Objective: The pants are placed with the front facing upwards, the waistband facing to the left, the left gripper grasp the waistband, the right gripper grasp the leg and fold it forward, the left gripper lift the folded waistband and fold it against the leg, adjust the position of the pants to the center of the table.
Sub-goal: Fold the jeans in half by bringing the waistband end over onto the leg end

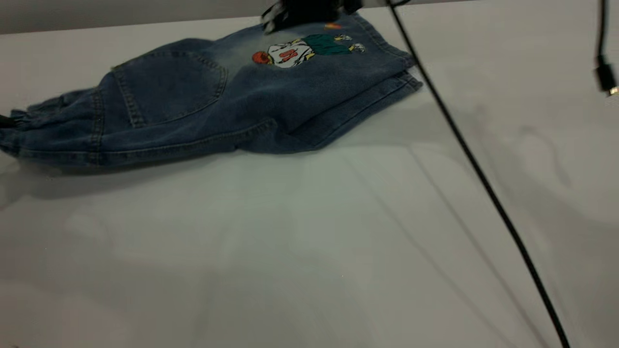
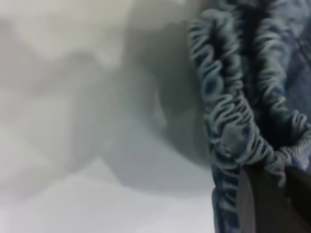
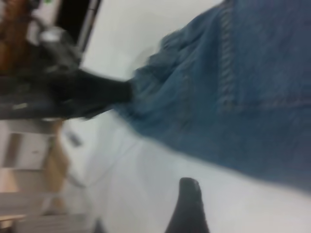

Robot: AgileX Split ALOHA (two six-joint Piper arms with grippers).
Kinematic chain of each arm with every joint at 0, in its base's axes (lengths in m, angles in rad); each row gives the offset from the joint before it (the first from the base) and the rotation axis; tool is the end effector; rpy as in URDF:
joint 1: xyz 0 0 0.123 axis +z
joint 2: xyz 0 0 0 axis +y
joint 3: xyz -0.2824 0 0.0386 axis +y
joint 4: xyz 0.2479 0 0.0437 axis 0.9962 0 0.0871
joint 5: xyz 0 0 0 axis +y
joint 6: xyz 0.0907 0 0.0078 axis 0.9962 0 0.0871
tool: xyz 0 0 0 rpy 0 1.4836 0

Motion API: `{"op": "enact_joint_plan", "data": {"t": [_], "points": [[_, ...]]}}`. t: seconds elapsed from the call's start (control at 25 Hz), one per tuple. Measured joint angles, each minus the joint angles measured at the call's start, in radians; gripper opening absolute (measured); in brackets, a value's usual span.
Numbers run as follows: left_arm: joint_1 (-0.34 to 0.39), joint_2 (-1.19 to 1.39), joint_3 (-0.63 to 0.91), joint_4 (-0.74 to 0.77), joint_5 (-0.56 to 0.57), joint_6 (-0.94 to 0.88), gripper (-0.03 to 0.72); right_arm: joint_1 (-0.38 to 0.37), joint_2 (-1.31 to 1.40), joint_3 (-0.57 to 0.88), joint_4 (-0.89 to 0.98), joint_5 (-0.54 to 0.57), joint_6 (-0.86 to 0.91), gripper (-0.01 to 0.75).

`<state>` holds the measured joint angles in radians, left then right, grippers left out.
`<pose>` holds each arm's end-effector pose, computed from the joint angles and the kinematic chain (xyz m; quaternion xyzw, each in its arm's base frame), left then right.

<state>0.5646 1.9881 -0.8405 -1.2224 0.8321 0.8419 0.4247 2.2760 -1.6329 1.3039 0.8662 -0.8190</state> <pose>0.2884 0.1077 0.0928 -0.3333 0.8627 -0.3571 0.1308 0.4074 0.2577 0.1527 -0.1711 0.8526 0.4691 0.1539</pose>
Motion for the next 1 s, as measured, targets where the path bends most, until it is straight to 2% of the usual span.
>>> {"op": "enact_joint_plan", "data": {"t": [0.16, 0.28, 0.52, 0.68, 1.0], "points": [[0.0, -0.13, 0.061, 0.137, -0.001, -0.084, 0.092, 0.046, 0.026, 0.0, 0.009, -0.097, -0.012, 0.493], [0.0, -0.246, 0.111, 0.161, 0.008, -0.099, 0.092, 0.049, 0.043, -0.001, 0.031, -0.114, -0.038, 0.484], [0.0, -0.47, 0.199, 0.186, 0.079, -0.148, 0.092, 0.064, 0.064, -0.002, 0.04, -0.114, -0.056, 0.475], [-0.018, -0.606, 0.203, 0.215, 0.106, -0.217, 0.092, 0.086, 0.105, -0.002, 0.038, -0.093, -0.06, 0.474], [-0.063, -0.716, 0.2, 0.199, 0.106, -0.243, 0.092, 0.195, 0.17, -0.001, 0.037, -0.022, -0.057, 0.474]]}}
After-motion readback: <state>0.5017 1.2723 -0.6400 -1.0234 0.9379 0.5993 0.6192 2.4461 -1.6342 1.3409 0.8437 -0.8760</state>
